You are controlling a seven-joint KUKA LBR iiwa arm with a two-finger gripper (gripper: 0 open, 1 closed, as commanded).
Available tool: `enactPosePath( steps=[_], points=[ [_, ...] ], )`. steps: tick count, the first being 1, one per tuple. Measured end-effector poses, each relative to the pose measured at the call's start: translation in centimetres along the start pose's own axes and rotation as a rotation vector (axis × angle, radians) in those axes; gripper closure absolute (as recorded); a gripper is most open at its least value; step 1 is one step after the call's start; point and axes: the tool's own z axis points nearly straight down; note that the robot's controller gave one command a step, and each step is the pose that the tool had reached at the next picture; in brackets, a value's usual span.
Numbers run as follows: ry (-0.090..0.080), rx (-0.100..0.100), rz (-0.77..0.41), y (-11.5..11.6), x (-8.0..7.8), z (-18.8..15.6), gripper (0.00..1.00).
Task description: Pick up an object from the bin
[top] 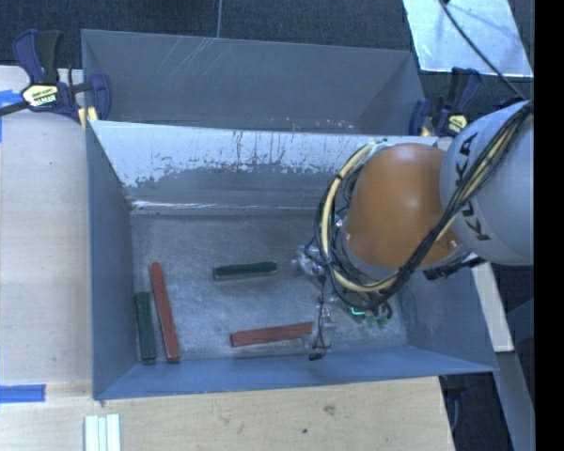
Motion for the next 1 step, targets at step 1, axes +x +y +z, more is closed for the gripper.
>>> enactPosePath(
  steps=[1],
  points=[
    [-0.018,0.0,-0.073,0.75,-0.93,7.48,0.0]
  ],
)
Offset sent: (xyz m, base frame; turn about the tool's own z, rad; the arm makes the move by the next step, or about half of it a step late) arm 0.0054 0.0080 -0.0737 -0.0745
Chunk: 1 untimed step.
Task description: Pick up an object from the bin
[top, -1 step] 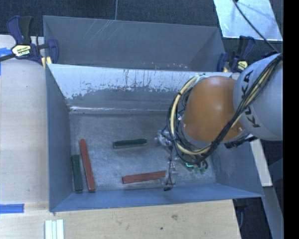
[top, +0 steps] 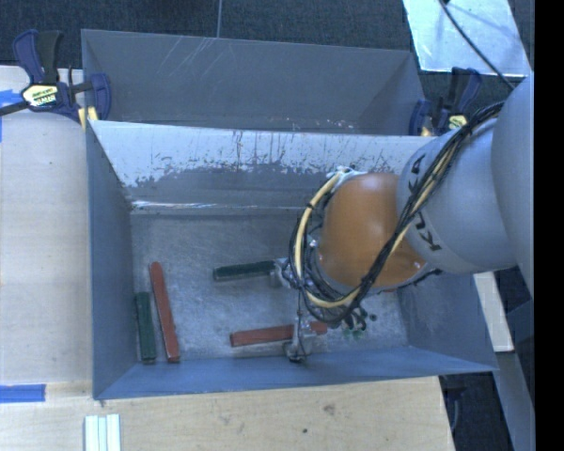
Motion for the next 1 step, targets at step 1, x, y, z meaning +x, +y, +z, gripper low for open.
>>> enactPosePath(
  steps=[1],
  points=[
    [0.005,-0.001,0.0,0.03,0.19,-0.2,1.0]
  ],
)
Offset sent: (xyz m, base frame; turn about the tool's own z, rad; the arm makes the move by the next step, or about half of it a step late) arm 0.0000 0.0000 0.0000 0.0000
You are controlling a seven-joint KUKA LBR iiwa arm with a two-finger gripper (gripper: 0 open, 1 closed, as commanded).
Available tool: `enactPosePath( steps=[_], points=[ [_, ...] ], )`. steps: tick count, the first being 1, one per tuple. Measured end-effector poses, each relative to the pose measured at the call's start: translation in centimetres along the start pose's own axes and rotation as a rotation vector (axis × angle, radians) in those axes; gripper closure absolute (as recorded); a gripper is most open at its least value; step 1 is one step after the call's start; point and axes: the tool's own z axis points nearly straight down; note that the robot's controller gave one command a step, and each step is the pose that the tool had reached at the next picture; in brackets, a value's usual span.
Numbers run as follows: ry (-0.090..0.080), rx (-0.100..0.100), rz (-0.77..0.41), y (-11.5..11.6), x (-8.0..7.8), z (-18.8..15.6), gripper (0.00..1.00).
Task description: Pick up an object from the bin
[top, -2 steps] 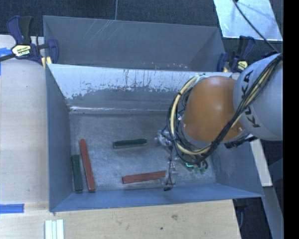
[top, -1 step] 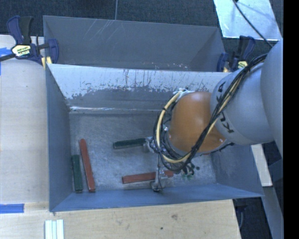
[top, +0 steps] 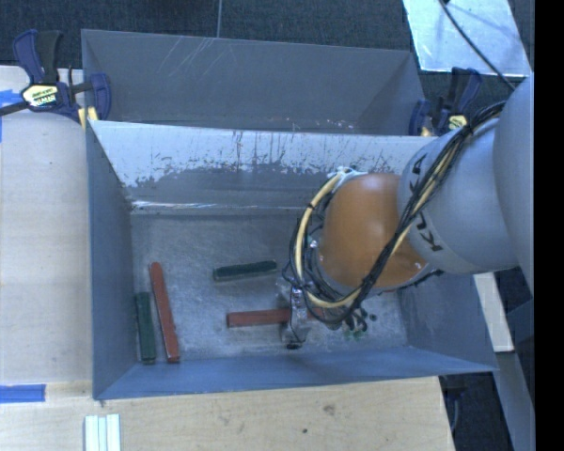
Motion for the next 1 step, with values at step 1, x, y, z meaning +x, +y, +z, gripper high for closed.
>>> enactPosePath(
  steps=[1],
  points=[
    [-0.006,0.001,-0.184,-0.68,-6.19,-14.54,1.0]
  ],
)
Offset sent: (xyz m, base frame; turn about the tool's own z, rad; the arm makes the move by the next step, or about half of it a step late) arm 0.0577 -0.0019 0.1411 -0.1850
